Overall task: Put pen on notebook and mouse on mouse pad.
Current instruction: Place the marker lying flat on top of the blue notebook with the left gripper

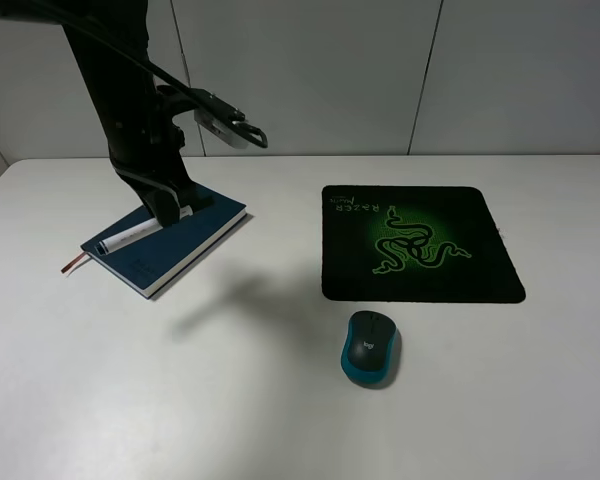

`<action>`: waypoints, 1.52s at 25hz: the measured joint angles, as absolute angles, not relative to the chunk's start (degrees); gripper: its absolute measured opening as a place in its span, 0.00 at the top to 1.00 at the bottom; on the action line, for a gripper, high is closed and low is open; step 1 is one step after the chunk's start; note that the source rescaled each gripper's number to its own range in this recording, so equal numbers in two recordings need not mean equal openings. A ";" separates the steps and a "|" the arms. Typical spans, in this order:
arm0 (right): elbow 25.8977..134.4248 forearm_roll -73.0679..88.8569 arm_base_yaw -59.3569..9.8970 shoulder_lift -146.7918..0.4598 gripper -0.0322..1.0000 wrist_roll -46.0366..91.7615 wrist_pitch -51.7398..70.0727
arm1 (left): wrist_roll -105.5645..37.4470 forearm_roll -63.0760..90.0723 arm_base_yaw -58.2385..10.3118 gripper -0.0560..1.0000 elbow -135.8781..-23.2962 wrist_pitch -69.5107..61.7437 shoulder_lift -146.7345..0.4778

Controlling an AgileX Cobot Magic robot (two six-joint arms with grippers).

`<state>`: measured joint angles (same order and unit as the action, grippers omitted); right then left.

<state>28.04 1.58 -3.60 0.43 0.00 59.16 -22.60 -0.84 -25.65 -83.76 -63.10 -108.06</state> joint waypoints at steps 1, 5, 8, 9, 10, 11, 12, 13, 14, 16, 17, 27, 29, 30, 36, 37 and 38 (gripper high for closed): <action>28.04 1.58 -3.60 0.43 0.00 0.00 59.16 | -22.60 -0.84 -24.93 0.95 -84.18 -63.10 -108.06; 28.04 1.58 -3.60 0.43 0.00 0.00 59.16 | -22.55 -0.88 -21.41 0.95 -84.40 -62.48 -108.06; 28.04 1.58 -3.60 0.43 0.00 0.00 59.16 | -22.55 -1.02 -19.00 0.95 -84.40 -60.47 -108.11; 28.04 1.58 -3.60 0.43 0.00 0.00 59.16 | -22.50 -1.07 -18.27 0.95 -84.40 -59.57 -108.11; 28.04 1.58 -3.60 0.43 0.00 0.00 59.16 | -22.48 -1.07 -17.62 0.95 -84.40 -58.62 -108.11; 28.04 1.58 -3.60 0.43 0.00 0.00 59.16 | -22.48 -1.07 -17.06 0.95 -84.40 -57.87 -108.11; 28.04 1.58 -3.60 0.43 0.00 0.00 59.16 | -22.48 -1.07 -16.66 0.95 -84.40 -56.96 -108.11; 28.04 1.58 -3.60 0.43 0.00 0.00 59.16 | -22.48 -1.01 -16.32 0.95 -84.40 -56.20 -108.17; 28.04 1.58 -3.60 0.43 0.00 0.00 59.16 | -22.48 -1.08 -16.07 0.95 -84.53 -55.54 -108.50; 28.04 1.58 -3.60 0.43 0.00 0.00 59.16 | -22.48 -1.08 -15.73 0.95 -85.14 -55.16 -109.67; 28.04 1.58 -3.60 0.43 0.00 0.00 59.16 | -22.48 -1.08 -15.73 0.95 -85.42 -55.10 -110.61; 28.04 1.58 -3.60 0.43 0.00 0.00 59.16 | -22.88 -1.08 -15.73 0.95 -91.59 -55.67 -119.52; 28.04 1.58 -3.60 0.43 0.00 0.00 59.16 | -23.27 -1.08 -15.73 0.95 -92.41 -55.67 -120.81; 28.04 1.58 -3.60 0.43 0.00 0.00 59.16 | -23.47 -1.08 -15.73 0.95 -92.60 -55.67 -121.34; 28.04 1.58 -3.60 0.43 0.00 0.00 59.16 | -23.69 -1.12 -15.73 0.95 -92.59 -55.40 -124.23; 28.04 1.58 -3.60 0.43 0.00 0.00 59.16 | -23.69 -1.12 -15.73 0.95 -92.59 -55.25 -124.71; 28.04 1.58 -3.60 0.43 0.00 0.00 59.16 | -23.69 -1.12 -15.73 0.95 -92.59 -55.04 -124.91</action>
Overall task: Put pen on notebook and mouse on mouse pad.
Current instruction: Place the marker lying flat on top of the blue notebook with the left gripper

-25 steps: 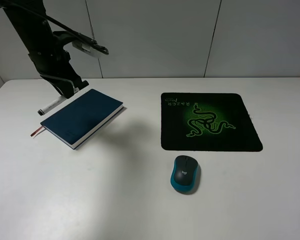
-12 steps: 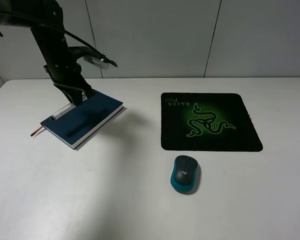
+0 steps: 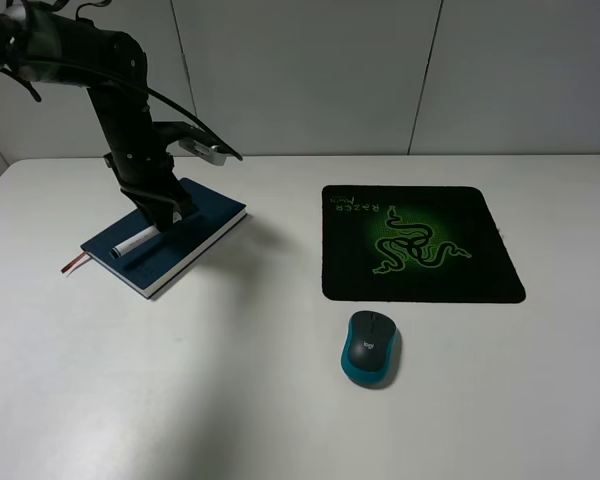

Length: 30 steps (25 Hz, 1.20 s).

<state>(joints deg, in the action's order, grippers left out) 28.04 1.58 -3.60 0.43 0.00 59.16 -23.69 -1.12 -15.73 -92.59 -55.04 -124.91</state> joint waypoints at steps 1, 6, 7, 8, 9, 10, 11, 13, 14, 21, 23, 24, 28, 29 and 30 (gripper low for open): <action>28.04 1.58 -3.60 0.43 0.00 0.00 59.16 | -23.69 -1.18 -15.73 0.95 -92.59 -54.69 -125.26; 28.04 1.58 -3.60 0.43 0.00 0.00 59.16 | -23.69 -1.19 -15.73 0.95 -92.59 -53.05 -126.03; 28.04 1.58 -3.60 0.43 0.00 0.00 59.16 | -23.69 -1.19 -15.73 0.95 -92.59 -52.61 -126.03; 28.04 1.58 -3.60 0.43 0.00 0.00 59.16 | -23.69 -1.19 -15.73 0.95 -92.59 -52.18 -126.03; 28.04 1.58 -3.60 0.43 0.00 0.00 59.16 | -23.69 -1.19 -15.73 0.95 -92.59 -51.77 -126.03; 28.04 1.58 -3.60 0.43 0.00 0.00 59.16 | -23.69 -1.19 -15.73 0.95 -92.59 -51.22 -126.09; 28.04 1.58 -3.60 0.43 0.00 0.00 59.16 | -23.69 -1.19 -15.73 0.95 -92.59 -50.78 -126.26; 28.04 1.58 -3.60 0.43 0.00 0.00 59.16 | -23.69 -1.14 -15.73 0.95 -92.59 -50.40 -126.86; 28.04 1.58 -3.60 0.43 0.00 0.00 59.16 | -23.69 -1.07 -15.73 0.95 -92.59 -50.25 -127.27; 28.04 1.58 -3.60 0.43 0.00 0.00 59.16 | -23.69 -0.84 -15.73 0.95 -92.59 -50.14 -128.01; 28.04 1.58 -3.60 0.43 0.00 0.00 59.16 | -23.69 -0.84 -15.73 0.95 -92.59 -50.14 -128.01; 28.04 1.58 -3.60 0.43 0.00 0.00 59.16 | -23.69 -0.84 -15.73 0.94 -92.59 -50.14 -128.01; 28.04 1.58 -3.60 0.43 0.00 0.00 59.16 | -22.92 -0.94 -15.73 0.64 -92.59 -50.20 -128.73; 28.04 1.58 -3.60 0.43 0.00 0.00 59.16 | -21.96 -1.18 -15.73 0.52 -92.59 -50.06 -128.78; 28.04 1.59 -3.60 0.43 0.00 0.00 59.16 | -20.70 -1.79 -15.73 0.38 -92.59 -50.06 -128.78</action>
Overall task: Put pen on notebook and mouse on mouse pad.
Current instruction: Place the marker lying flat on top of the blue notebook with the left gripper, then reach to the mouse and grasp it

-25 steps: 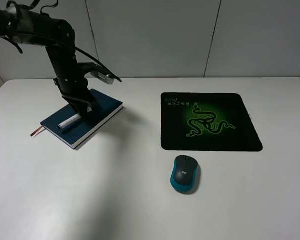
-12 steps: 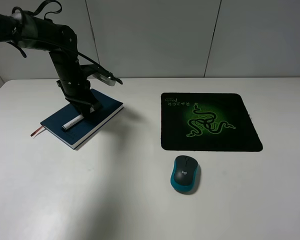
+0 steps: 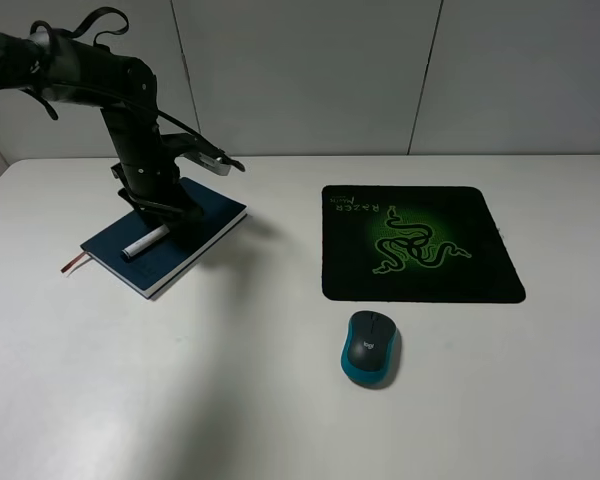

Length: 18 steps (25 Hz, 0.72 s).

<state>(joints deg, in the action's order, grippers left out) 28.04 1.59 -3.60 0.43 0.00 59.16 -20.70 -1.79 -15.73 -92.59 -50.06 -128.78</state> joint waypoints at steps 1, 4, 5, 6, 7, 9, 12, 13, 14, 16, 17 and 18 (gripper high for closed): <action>28.04 1.59 -3.60 0.43 0.00 0.00 59.16 | -19.61 -3.12 -15.73 0.25 -92.59 -49.87 -128.78; 28.04 1.64 -3.60 0.43 0.00 0.00 59.16 | -18.11 -4.74 -15.34 0.07 -92.59 -49.67 -128.62; 28.04 1.64 -3.60 0.43 0.00 0.00 59.16 | -17.85 -4.93 -15.34 0.04 -92.59 -49.60 -128.62; 28.04 1.64 -3.60 0.43 0.00 0.00 59.16 | -17.79 -5.06 -15.34 0.03 -92.59 -49.61 -128.62; 28.04 1.64 -3.60 0.43 0.00 0.00 59.16 | -17.75 -5.12 -15.34 0.02 -92.59 -49.61 -128.62; 28.04 1.64 -3.60 0.43 0.00 0.00 59.16 | -17.68 -5.16 -15.34 0.01 -92.59 -49.61 -128.62; 28.04 1.64 -3.60 0.43 0.00 0.00 59.16 | -17.68 -5.23 -15.34 0.01 -92.59 -49.61 -128.62; 28.04 1.64 -3.60 0.43 0.00 0.00 59.16 | -17.68 -5.24 -15.34 0.01 -92.59 -49.61 -128.62; 28.04 1.64 -3.60 0.43 0.00 0.00 59.16 | -17.68 -5.24 -15.34 0.01 -92.59 -49.61 -128.62; 28.04 1.64 -3.60 0.43 0.00 0.00 59.16 | -17.68 -5.24 -15.34 0.01 -92.59 -49.61 -128.55; 28.04 1.64 -3.60 0.43 0.00 0.00 59.16 | -17.68 -5.24 -15.34 0.01 -92.59 -49.61 -128.55; 28.04 1.64 -3.60 0.43 0.00 0.00 59.16 | -17.68 -5.24 -15.34 0.01 -92.59 -49.61 -128.34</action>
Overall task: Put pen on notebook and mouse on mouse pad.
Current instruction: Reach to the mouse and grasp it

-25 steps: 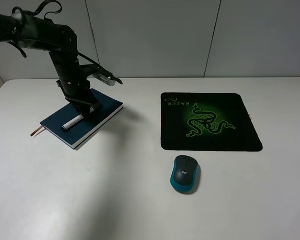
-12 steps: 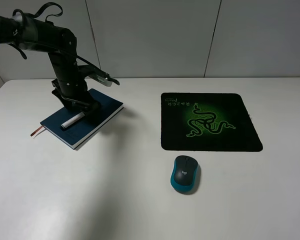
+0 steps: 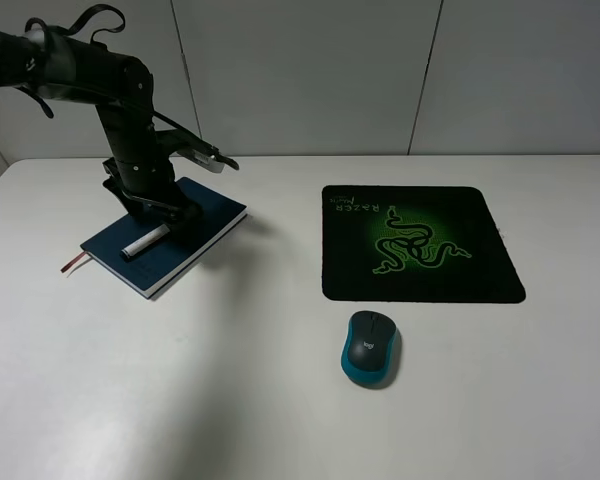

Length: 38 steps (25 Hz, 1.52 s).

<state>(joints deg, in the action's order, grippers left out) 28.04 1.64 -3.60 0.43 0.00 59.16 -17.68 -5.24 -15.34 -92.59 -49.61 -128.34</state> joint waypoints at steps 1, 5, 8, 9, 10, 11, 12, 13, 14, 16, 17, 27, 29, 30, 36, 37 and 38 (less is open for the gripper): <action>28.04 1.64 -3.60 0.43 0.00 0.00 59.16 | -17.68 -5.24 -15.34 0.01 -92.59 -49.66 -128.13; 28.04 1.64 -3.60 0.43 0.00 0.00 59.16 | -16.80 -4.87 -15.34 0.00 -92.59 -51.27 -126.40; 28.04 1.64 -3.60 0.43 0.00 0.00 59.16 | -16.39 -4.87 -15.34 0.00 -92.59 -53.21 -123.05; 28.04 1.64 -3.60 0.43 0.00 0.00 59.16 | -16.40 -4.87 -15.34 0.00 -92.59 -53.98 -122.02; 28.04 1.64 -3.60 0.43 0.00 0.00 59.16 | -16.34 -4.87 -15.34 0.00 -92.59 -54.64 -120.76; 28.04 1.64 -3.60 0.43 0.00 0.00 59.16 | -16.27 -4.87 -15.34 0.00 -92.59 -55.08 -119.44; 28.04 1.64 -3.60 0.43 0.00 0.00 59.16 | -16.00 -4.87 -15.34 0.00 -92.59 -55.68 -118.05; 28.04 1.64 -3.60 0.43 0.00 0.00 59.16 | -15.47 -4.87 -15.34 0.00 -92.59 -56.28 -116.89; 28.04 1.64 -3.60 0.43 0.00 0.00 59.16 | -14.86 -4.87 -15.34 0.00 -92.59 -56.82 -115.39; 28.04 1.64 -3.60 0.43 0.00 0.00 59.16 | -14.17 -4.87 -15.34 0.00 -92.59 -58.31 -112.54; 28.04 1.64 -3.60 0.43 0.00 0.00 59.16 | -14.01 -4.87 -15.34 0.00 -92.59 -59.33 -110.96; 28.04 1.64 -3.60 0.43 0.00 0.00 59.16 | -13.60 -4.87 -15.34 0.00 -92.42 -67.51 -97.19; 28.04 1.64 -3.60 0.43 0.00 0.00 59.16 | -13.54 -4.87 -15.34 0.00 -91.81 -67.55 -94.23; 28.04 1.64 -3.60 0.43 0.00 0.00 59.16 | -13.35 -4.87 -15.34 0.00 -91.40 -67.57 -92.77; 28.04 1.64 -3.60 0.43 0.00 0.00 59.16 | -11.97 -4.88 -15.34 0.00 -86.64 -67.62 -83.72; 28.04 1.64 -3.60 0.43 0.00 0.00 59.16 | -11.92 -4.88 -15.34 0.00 -85.28 -67.62 -81.97; 28.04 1.64 -3.60 0.43 0.00 0.00 59.16 | -11.86 -4.88 -15.34 0.00 -84.03 -67.62 -80.43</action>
